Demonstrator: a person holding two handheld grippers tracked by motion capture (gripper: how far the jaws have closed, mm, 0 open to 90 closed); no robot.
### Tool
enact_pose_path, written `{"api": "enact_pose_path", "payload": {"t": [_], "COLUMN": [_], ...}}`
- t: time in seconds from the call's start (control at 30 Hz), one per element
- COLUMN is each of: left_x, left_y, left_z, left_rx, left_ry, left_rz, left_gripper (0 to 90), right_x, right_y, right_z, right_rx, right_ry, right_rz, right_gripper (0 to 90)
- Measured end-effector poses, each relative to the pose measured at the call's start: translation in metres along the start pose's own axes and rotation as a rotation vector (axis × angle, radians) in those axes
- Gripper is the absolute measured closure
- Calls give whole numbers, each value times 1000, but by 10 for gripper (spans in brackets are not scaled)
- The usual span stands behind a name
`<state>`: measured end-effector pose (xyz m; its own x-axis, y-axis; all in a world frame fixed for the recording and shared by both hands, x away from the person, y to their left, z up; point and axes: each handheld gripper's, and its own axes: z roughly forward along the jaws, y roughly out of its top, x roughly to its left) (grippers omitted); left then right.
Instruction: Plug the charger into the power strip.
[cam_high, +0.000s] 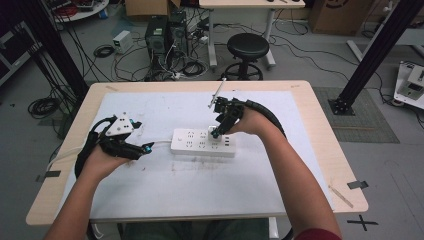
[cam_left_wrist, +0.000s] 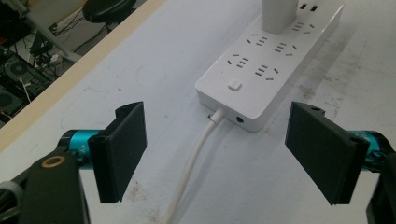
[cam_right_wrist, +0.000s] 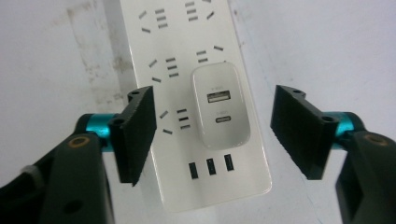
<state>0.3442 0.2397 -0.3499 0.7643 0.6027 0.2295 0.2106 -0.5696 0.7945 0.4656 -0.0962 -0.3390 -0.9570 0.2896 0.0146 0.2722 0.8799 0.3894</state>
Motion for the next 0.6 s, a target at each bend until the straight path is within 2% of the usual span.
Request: {"api": "enact_pose_path", "payload": {"t": [0.07, 0.2, 0.27, 0.37, 0.4, 0.5, 0.53, 0.6], "left_x": [1, 1, 4, 5, 5, 5, 5, 4], "left_y": [1, 2, 1, 3, 4, 5, 8, 8], "left_z": [0, 0, 0, -1, -2, -2, -3, -3], "left_rx": [-2, -7, -3, -16, -20, -27, -27, -29], "left_ry": [-1, 7, 1, -6, -12, -13, -16, -14], "left_rz": [6, 9, 10, 10, 9, 14, 32, 40], "left_gripper": [207, 207, 207, 207, 207, 207, 207, 207], "right_x": [3, 3, 10, 12, 19, 22, 22, 31], "right_y": [-7, -10, -24, -27, -37, -45, -45, -62], "right_z": [-8, -10, -23, -26, -34, -40, -40, -51], "right_rx": [-44, -58, -144, -164, -210, -246, -246, -318], "right_ry": [-12, -10, -40, -40, -55, -62, -62, -75], "right_rz": [20, 27, 77, 77, 107, 112, 112, 148], "right_gripper": [293, 290, 262, 258, 222, 222, 222, 219]}}
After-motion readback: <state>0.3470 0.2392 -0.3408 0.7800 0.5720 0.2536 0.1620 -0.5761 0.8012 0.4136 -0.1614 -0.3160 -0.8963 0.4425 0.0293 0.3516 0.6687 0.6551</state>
